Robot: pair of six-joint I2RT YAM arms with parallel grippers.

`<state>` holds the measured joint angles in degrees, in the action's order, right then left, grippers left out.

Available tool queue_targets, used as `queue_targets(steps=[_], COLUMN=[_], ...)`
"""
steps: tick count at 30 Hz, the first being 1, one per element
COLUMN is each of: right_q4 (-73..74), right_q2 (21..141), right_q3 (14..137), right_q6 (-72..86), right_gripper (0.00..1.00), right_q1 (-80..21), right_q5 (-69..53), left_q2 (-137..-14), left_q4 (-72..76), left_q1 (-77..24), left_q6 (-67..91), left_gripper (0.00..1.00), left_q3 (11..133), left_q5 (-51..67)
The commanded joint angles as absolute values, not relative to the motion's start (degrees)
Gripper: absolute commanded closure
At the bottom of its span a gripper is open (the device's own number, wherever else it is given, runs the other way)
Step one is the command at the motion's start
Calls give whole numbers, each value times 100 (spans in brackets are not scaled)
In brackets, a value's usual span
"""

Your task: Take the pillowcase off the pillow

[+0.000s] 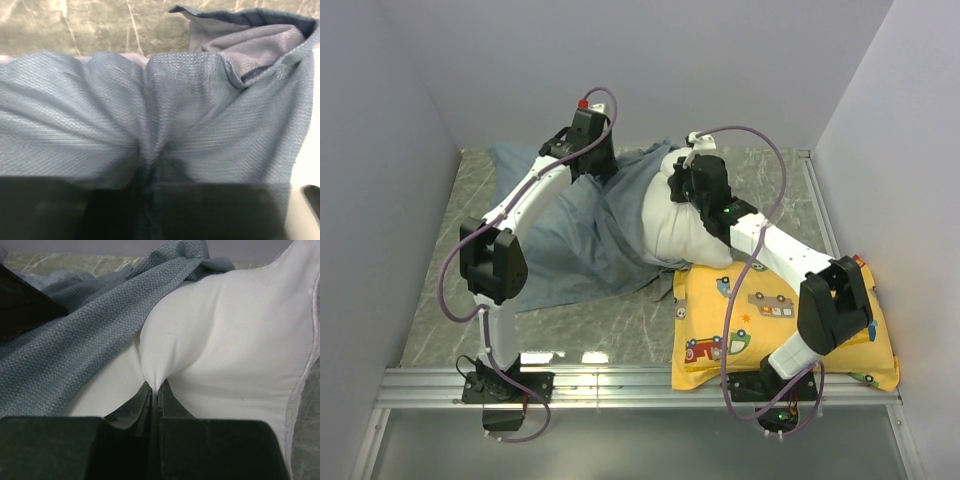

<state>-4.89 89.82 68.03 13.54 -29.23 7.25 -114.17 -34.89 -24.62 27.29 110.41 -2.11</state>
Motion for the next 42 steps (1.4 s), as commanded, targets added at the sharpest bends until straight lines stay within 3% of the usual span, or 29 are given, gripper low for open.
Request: queue_targets(steps=[1,2,11,18,24,27,30,31,32,33,37,40,42], right_q4=[-1002,-950,-203,947,1151,1125,1213,1213,1222,1230,1301,1441,1555], right_q2=[8412,8394,8332,8745,9052,9350,9588,9728,9782,9878,9975,9984,9950], right_q3=[6987,6996,7365,8093,8183,8139,8200,8218,8261,8288,8481,8657,8762], right_q6=[1239,1213,1212,1915,2153,2250,2259,2285,2285,2268,2259,2215,2162], right_gripper=[100,100,100,100,100,100,100,100,100,97,49,30,24], right_q1=[-3015,-3006,-2699,-1654,-1309,-1467,-1565,-1564,-1573,-1565,-1564,-1564,-1565], right_q5=[869,940,1599,1644,1294,1212,1248,1205,1213,1195,1073,1090,1142], left_q2=[-11373,-11373,-10776,-10626,-10599,-10530,-10450,-10337,-10249,-9996,-9318,-8782,-8422], left_q4=[-3577,-3586,-3085,-3120,-2716,-2540,-2662,-2689,-2707,-2690,-2716,-2655,-2654], left_q1=[-2321,-2242,-810,252,379,37,-298,-360,-517,-606,-1168,-1790,-2073], left_q6=[2724,2786,3216,3322,3419,3235,3094,3007,2980,2945,2795,2882,3014], left_gripper=[95,100,100,100,100,87,58,40,34,26,20,20,19], left_q3=[11223,11241,10758,10767,10423,10415,10573,10608,10556,10486,9785,9030,8676], left_q5=[-351,-421,-913,-1274,-361,-184,-202,-272,-333,-430,-957,-1291,-1519])
